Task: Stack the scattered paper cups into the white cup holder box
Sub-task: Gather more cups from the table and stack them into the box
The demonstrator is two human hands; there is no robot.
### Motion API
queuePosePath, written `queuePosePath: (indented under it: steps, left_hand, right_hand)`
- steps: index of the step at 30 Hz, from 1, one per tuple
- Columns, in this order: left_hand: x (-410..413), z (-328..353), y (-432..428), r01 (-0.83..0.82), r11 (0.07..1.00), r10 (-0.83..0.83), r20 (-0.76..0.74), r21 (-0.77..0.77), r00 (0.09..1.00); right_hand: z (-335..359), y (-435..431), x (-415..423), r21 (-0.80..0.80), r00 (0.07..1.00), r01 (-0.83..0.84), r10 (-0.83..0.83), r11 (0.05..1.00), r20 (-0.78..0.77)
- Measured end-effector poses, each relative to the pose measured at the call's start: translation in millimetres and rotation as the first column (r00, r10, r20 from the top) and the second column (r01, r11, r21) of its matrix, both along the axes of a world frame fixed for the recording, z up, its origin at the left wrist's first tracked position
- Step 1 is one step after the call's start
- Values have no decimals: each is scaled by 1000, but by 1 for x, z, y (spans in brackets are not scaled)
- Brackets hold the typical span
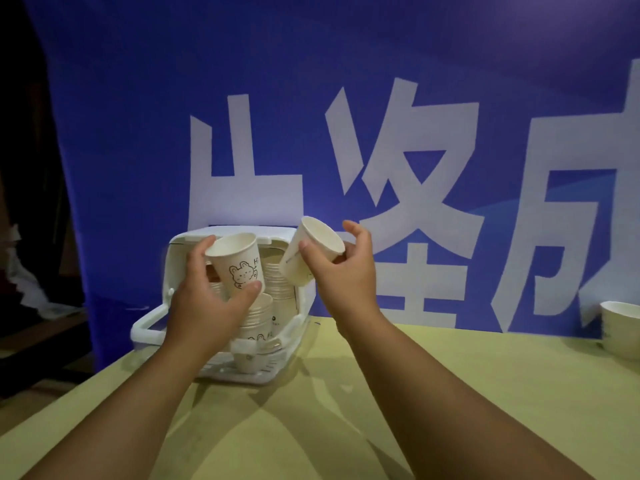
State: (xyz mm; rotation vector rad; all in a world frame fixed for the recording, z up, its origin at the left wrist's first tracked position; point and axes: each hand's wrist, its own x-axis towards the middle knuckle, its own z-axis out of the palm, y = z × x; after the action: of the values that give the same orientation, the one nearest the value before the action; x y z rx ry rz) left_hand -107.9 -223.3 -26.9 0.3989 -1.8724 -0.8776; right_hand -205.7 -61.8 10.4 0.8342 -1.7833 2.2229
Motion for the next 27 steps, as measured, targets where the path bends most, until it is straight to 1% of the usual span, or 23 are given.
queuePosePath:
  steps: [5, 11, 13, 16, 18, 22, 27]
  left_hand:
    - [-4, -12, -11, -26, 999, 30, 88, -47, 996]
    - [-8, -19, -10, -2, 999, 11, 170, -54, 985]
    - [-6, -19, -10, -6, 998, 21, 237, -67, 971]
    - [-4, -20, -12, -9, 990, 61, 369, -142, 928]
    - [-3, -23, -16, 4, 989, 59, 419, -148, 906]
    - [-1, -25, -26, 57, 997, -32, 415, -49, 909]
    - [-1, -27, -27, 116, 993, -105, 407, -1, 908]
  right_hand:
    - [2, -29, -1, -68, 999, 32, -30, 997, 30]
    - [-6, -30, -7, 11, 1000, 16, -16, 1000, -13]
    - [-6, -29, -8, 27, 1000, 9, -8, 1000, -16]
    - [-7, -30, -8, 38, 1000, -19, 20, 999, -24]
    - [-8, -33, -7, 64, 999, -31, 34, 997, -38]
    - [-11, -41, -1, 156, 994, -46, 61, 987, -91]
    - [-16, -42, 3, 304, 982, -63, 113, 951, -152]
